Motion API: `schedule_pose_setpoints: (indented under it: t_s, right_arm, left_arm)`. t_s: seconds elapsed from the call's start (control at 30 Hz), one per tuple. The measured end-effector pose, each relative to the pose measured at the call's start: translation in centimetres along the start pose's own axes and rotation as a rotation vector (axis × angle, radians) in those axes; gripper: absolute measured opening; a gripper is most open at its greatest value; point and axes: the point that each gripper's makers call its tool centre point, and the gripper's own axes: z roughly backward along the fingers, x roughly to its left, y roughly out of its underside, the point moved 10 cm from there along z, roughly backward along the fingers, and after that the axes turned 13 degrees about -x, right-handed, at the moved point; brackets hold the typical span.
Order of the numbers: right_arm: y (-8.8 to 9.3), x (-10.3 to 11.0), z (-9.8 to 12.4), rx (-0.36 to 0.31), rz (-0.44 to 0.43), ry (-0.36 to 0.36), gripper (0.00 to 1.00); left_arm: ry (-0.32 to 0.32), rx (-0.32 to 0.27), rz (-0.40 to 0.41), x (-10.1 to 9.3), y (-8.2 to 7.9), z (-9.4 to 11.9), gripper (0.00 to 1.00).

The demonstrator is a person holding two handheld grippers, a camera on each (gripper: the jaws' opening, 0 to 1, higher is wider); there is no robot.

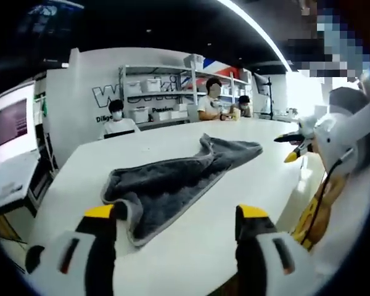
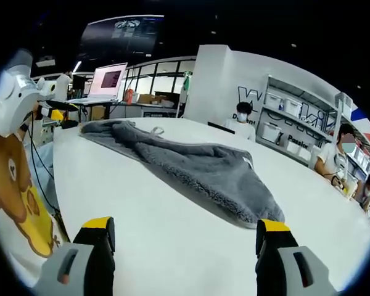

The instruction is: Fold the towel on the table until its edges align and the towel forms a compact rectangular stack.

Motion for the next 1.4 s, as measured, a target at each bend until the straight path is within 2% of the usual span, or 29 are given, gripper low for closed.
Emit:
schedule_pose_setpoints:
  t_s: [0.2,0.57,0.73,0.8,0.87,0.93,1.03,1.07,1.1,1.13,1.2,1.3,1.33,1.37,1.4]
  right_arm:
    - [0.1,0.0,0.0,0.002,-0.002,0.003,0.99]
    - [0.0,0.2,0.1,0.002,0.0,0.004,0.99]
    - [0.1,0.2,0.2,0.002,0.0,0.006,0.99]
    - [0.0,0.2,0.2,0.002,0.003,0.007,0.99]
    - [-0.1,0.3,0.4,0.0,0.004,0.009,0.99]
    - [-0.1,0.3,0.5,0.0,0.005,0.012,0.99]
    - [-0.1,0.5,0.7,0.002,0.006,0.018,0.99]
    - [-0.1,0.5,0.8,0.002,0.006,0.019,0.99]
    - [0.0,0.6,0.9,0.003,0.004,0.022,0.99]
    - [0.0,0.7,1.0,0.004,0.004,0.024,0.99]
    - [0.0,0.9,1.2,0.006,0.003,0.031,0.99]
    - [0.1,1.1,1.6,0.011,0.001,0.044,0.99]
    - [0.1,1.1,1.7,0.013,0.001,0.047,0.99]
    - [0.2,1.2,1.8,0.017,0.0,0.052,0.99]
    - [0.2,1.2,1.9,0.019,-0.002,0.056,0.99]
  left_arm:
    - [0.002,0.009,-0.018,-0.2,0.0,0.1,0.99]
    - [0.021,0.031,-0.038,-0.3,0.1,-0.1,0.99]
    - [0.1,0.081,-0.125,0.4,-0.9,-1.7,0.94]
    - [0.183,0.101,-0.192,0.9,-2.0,-3.1,0.91]
    - [0.25,0.107,-0.218,1.4,-2.8,-4.4,0.88]
    - [0.34,0.145,-0.264,1.8,-3.8,-6.1,0.81]
    - [0.465,0.186,-0.342,1.9,-4.7,-8.3,0.8]
    - [0.522,0.218,-0.366,1.9,-5.0,-9.6,0.79]
    - [0.593,0.243,-0.431,2.1,-5.4,-11.3,0.77]
    - [0.618,0.252,-0.463,2.2,-5.5,-12.0,0.76]
    - [0.74,0.259,-0.517,2.3,-5.9,-14.1,0.74]
    - [0.889,0.228,-0.588,2.6,-6.4,-16.8,0.7]
    - [0.909,0.226,-0.604,2.7,-6.4,-17.1,0.67]
    - [0.969,0.239,-0.655,3.3,-6.4,-18.1,0.63]
    - [1.015,0.287,-0.686,3.8,-6.1,-19.1,0.57]
